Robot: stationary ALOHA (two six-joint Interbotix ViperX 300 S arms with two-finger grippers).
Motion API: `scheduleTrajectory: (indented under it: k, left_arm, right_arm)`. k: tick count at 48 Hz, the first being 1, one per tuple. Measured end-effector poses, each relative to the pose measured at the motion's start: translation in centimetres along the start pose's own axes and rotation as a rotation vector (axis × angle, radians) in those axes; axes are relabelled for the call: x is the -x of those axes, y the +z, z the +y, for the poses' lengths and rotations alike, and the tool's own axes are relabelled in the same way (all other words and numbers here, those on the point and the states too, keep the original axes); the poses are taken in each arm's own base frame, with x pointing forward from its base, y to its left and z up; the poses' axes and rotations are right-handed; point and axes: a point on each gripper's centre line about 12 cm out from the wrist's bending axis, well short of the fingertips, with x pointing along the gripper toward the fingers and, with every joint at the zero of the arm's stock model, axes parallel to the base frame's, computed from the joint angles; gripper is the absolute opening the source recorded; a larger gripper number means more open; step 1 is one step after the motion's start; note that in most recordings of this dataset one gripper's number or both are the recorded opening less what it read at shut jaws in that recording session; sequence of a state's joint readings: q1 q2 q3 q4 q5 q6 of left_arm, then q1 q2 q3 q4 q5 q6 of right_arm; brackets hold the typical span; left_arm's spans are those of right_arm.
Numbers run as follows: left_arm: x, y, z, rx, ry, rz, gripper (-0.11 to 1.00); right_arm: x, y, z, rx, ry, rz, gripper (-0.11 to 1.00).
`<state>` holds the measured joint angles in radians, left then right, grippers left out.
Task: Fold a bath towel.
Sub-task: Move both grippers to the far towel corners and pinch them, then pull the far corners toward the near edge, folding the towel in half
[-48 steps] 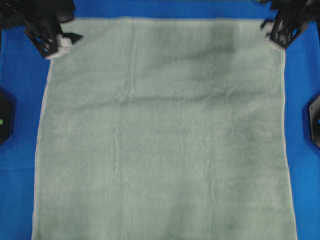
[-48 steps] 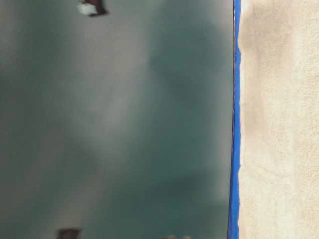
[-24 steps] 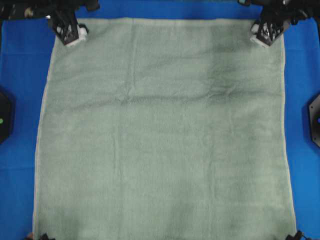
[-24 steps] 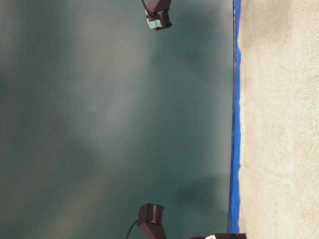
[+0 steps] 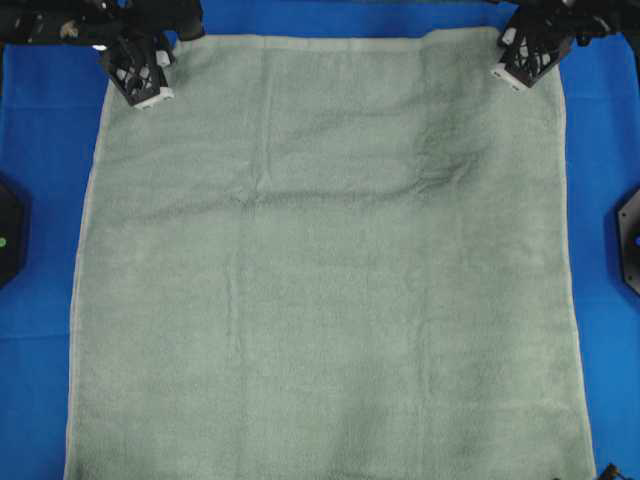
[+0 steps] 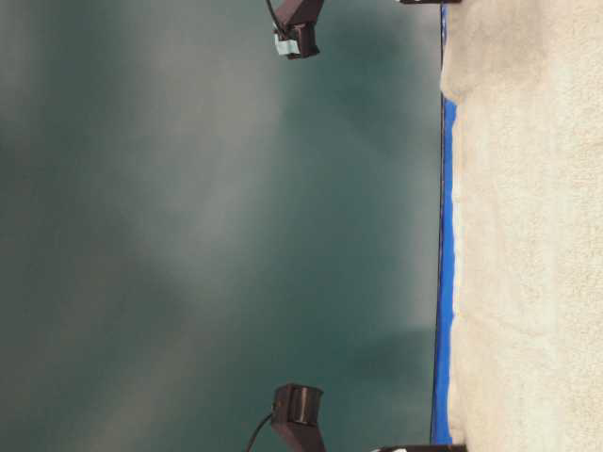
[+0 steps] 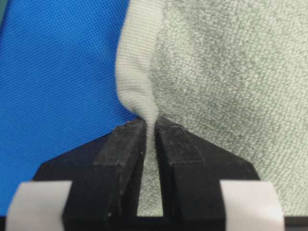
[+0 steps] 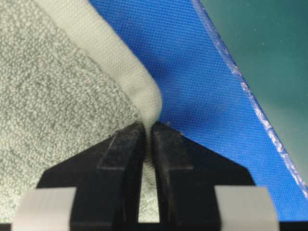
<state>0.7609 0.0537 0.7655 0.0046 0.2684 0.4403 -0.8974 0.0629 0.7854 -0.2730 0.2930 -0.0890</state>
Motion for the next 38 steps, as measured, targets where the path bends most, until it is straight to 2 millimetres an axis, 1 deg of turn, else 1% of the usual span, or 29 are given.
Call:
scheduleTrajectory:
  k: [4, 8, 13, 16, 23, 27, 30, 33, 35, 38]
  left_arm:
    - [1.0, 0.2, 0.1, -0.001, -0.001, 0.004, 0.06]
    - [3.5, 1.8, 0.8, -0.001, 0.018, -0.037, 0.06]
    - [6.7, 3.7, 2.0, -0.009, 0.049, -0.092, 0.06]
    - [8.3, 4.5, 2.7, -0.005, 0.067, -0.114, 0.06]
    - [11.1, 5.6, 4.5, 0.019, 0.093, -0.127, 0.06]
    - [12.2, 5.9, 4.9, 0.028, 0.097, -0.125, 0.06]
    - [12.8, 6.0, 4.6, 0.031, 0.089, -0.121, 0.06]
    - [13.4, 5.9, 3.9, 0.023, 0.076, -0.117, 0.06]
    - [13.8, 5.8, 3.1, 0.023, 0.063, -0.115, 0.06]
    - [14.6, 5.4, 1.2, 0.033, 0.03, -0.114, 0.06]
  right_arm:
    - [0.8, -0.2, -0.2, -0.008, -0.006, 0.007, 0.07]
    - [2.2, 0.1, -0.8, -0.021, -0.024, -0.01, 0.07]
    - [4.9, 1.2, -1.8, -0.05, -0.059, -0.071, 0.07]
    - [6.4, 1.7, -2.4, -0.065, -0.08, -0.098, 0.07]
    - [9.4, 2.7, -3.6, -0.078, -0.122, -0.131, 0.07]
    - [10.9, 3.1, -4.0, -0.089, -0.136, -0.141, 0.07]
    - [11.9, 2.9, -4.0, -0.101, -0.14, -0.137, 0.07]
    - [12.7, 2.5, -3.4, -0.115, -0.13, -0.134, 0.07]
    - [13.4, 2.1, -2.7, -0.127, -0.116, -0.137, 0.07]
    - [14.7, 1.4, -0.9, -0.138, -0.081, -0.147, 0.07]
